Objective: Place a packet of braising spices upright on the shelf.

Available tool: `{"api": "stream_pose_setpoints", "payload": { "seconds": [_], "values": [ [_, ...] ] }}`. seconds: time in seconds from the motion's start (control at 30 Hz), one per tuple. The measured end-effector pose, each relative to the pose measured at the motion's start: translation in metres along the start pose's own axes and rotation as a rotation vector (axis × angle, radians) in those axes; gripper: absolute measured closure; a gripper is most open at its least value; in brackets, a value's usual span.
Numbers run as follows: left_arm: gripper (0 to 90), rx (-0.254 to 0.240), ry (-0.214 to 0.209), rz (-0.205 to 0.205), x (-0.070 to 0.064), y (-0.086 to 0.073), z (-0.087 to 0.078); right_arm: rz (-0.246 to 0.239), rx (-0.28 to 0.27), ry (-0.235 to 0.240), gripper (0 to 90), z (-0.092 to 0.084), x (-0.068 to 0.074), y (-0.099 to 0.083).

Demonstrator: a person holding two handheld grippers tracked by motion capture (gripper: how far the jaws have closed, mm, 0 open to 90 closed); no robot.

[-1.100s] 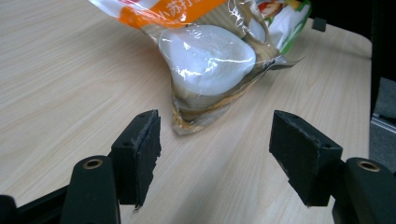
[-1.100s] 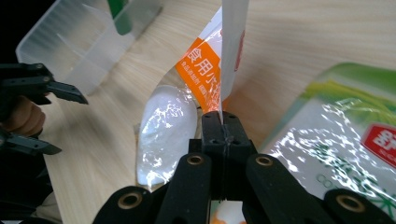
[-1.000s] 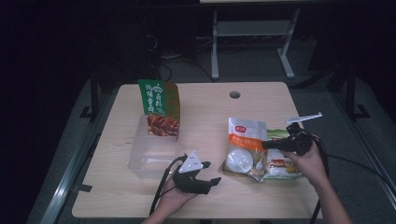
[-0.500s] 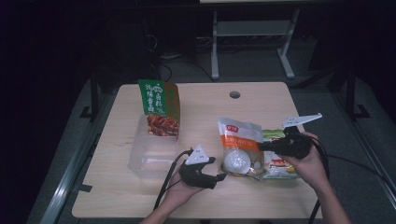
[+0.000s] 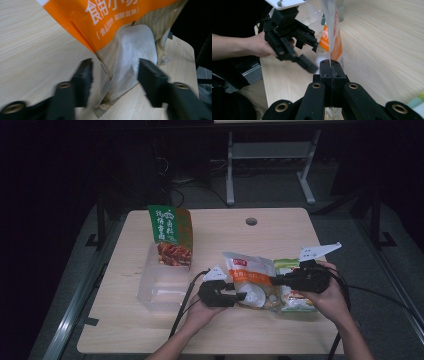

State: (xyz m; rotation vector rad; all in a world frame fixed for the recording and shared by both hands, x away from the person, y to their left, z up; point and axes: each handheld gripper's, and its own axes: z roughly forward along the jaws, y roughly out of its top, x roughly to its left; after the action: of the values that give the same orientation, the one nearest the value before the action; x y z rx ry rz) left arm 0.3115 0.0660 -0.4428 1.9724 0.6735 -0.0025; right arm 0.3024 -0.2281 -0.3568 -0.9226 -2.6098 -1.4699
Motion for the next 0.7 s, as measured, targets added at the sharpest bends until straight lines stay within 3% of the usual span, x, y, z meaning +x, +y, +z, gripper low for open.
{"api": "stream_pose_setpoints", "payload": {
  "seconds": [0.03,0.1,0.23,0.53,0.7],
  "values": [
    [62.4,0.000,0.000,0.000,0.000,0.000,0.000,0.000,0.000,0.000,89.7,0.000,0.000,0.000],
    [65.0,0.003,0.014,0.012,-0.002,0.001,0.000,-0.010,0.009,-0.006,89.7,0.001,0.001,0.001],
    [84.6,-0.020,0.016,-0.008,-0.002,0.002,-0.003,-0.013,0.004,-0.008,89.7,0.002,0.001,-0.001],
    [89.4,-0.025,0.118,0.041,-0.012,-0.002,-0.011,0.006,-0.001,-0.042,89.6,0.010,-0.005,-0.007],
    [89.4,-0.027,0.168,0.048,-0.014,-0.007,-0.016,0.030,0.022,-0.055,87.7,0.021,-0.008,-0.013]
  ]
}}
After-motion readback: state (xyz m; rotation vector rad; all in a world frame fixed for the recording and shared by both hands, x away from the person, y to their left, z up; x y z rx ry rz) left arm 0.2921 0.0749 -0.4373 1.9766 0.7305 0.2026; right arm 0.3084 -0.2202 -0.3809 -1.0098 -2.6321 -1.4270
